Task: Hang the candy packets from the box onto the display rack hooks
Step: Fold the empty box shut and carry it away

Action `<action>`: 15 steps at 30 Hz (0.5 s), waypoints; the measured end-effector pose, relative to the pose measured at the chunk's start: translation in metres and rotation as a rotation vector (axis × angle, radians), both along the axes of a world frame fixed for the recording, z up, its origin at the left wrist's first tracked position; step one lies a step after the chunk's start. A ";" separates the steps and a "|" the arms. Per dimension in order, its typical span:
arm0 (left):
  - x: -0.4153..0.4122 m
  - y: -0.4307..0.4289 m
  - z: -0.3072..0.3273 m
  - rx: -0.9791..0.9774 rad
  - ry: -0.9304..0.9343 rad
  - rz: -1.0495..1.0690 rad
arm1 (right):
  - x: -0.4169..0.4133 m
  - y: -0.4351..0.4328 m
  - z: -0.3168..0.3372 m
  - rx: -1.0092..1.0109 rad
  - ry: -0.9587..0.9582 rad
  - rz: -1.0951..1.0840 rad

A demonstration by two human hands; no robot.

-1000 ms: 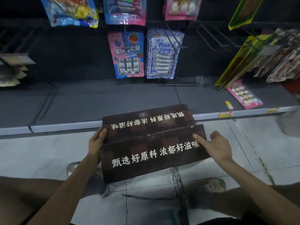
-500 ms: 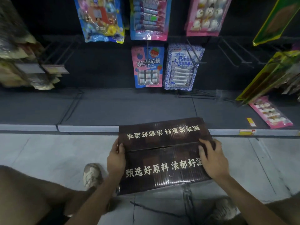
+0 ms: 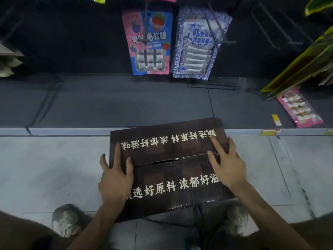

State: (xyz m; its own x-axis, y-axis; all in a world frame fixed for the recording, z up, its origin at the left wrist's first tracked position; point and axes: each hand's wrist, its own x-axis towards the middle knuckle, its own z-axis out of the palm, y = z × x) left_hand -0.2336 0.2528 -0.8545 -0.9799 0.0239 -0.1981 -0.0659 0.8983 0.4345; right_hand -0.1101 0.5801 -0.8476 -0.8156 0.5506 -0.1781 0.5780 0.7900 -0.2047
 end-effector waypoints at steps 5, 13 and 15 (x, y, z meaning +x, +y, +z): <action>-0.014 0.001 -0.001 0.004 -0.028 -0.003 | -0.016 -0.011 -0.004 0.022 0.017 -0.128; -0.043 -0.014 0.055 0.007 -0.227 0.011 | -0.036 -0.032 0.055 -0.070 -0.086 -0.156; -0.040 -0.028 0.089 0.027 -0.268 0.035 | -0.040 -0.043 0.090 -0.080 -0.110 -0.140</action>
State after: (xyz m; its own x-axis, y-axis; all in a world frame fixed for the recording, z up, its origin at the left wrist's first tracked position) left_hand -0.2732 0.2246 -0.7657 -0.8928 -0.0009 -0.4505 -0.2131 0.8819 0.4206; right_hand -0.1502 0.5367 -0.7575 -0.7054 0.6376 -0.3096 0.7032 0.6844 -0.1928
